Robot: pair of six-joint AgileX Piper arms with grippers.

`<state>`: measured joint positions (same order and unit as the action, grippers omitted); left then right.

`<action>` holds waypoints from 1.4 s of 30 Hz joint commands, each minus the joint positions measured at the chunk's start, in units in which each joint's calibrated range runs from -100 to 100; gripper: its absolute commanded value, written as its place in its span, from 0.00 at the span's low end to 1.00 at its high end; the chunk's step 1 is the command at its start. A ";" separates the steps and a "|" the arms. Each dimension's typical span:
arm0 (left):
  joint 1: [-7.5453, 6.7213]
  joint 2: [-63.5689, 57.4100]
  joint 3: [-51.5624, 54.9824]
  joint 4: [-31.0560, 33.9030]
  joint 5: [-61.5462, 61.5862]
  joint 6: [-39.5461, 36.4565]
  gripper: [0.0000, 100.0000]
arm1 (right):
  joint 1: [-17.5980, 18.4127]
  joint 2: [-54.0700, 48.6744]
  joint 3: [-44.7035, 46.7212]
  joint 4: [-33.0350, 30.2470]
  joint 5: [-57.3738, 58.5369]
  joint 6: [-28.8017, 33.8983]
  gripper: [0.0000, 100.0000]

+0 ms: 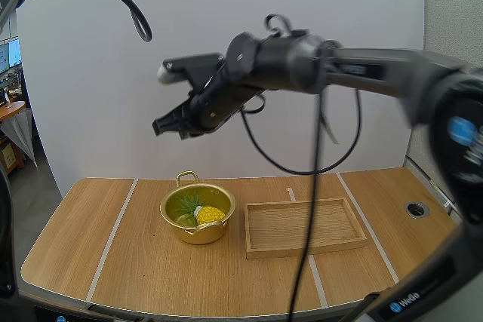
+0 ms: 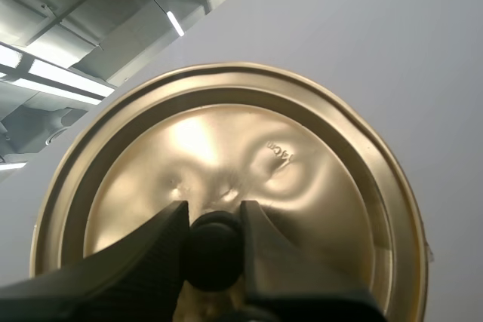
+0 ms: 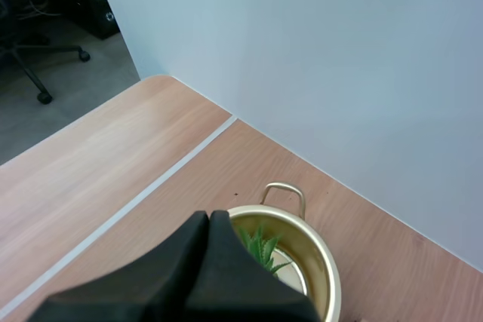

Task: Open the pot, put the pineapple inside, and close it

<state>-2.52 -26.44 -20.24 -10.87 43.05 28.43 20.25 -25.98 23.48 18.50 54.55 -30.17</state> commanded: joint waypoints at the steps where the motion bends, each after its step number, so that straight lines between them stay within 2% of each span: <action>1: -0.09 -0.45 -0.77 -0.48 -1.96 -0.24 0.00 | -0.14 -14.03 4.54 -1.06 7.59 1.29 0.00; 6: -0.09 -0.45 -0.77 -0.48 -1.96 -0.24 0.00 | -0.14 -26.73 8.52 -3.61 13.37 2.71 0.00; 11: -0.09 -0.45 -0.77 -0.48 -1.96 -0.24 0.00 | -0.14 -38.37 11.03 -4.96 24.65 4.58 0.00; 17: -0.09 -0.45 -0.77 -0.48 -1.96 -0.24 0.00 | -0.14 -50.61 13.07 -8.41 27.03 5.77 0.00; 23: -0.09 -0.45 -0.77 -0.48 -1.96 -0.24 0.00 | -0.14 -56.55 13.64 -10.79 33.86 7.61 0.00; 28: -0.09 -0.34 -0.77 -0.48 -1.93 -0.34 0.00 | -0.14 -59.52 13.98 -15.05 35.66 9.30 0.00; 31: -0.09 -0.34 -0.77 -0.61 -1.24 -0.34 0.00 | -0.60 -61.60 15.69 -15.31 37.01 9.30 0.00; 33: -0.09 -0.34 -0.77 -0.61 3.64 -0.34 0.00 | -1.49 -63.11 17.39 -15.31 37.85 9.30 0.00; 37: -0.09 -1.56 -0.77 -0.19 22.77 -0.34 0.00 | -3.12 -67.14 21.53 -14.14 40.20 9.30 0.00; 42: -0.09 -2.38 -0.77 -1.32 41.20 -0.34 0.00 | -3.31 -70.46 23.76 -14.14 42.20 9.30 0.00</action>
<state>-2.52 -27.59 -20.40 -10.87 69.82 28.43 17.46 -92.35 44.57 4.25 94.50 -20.94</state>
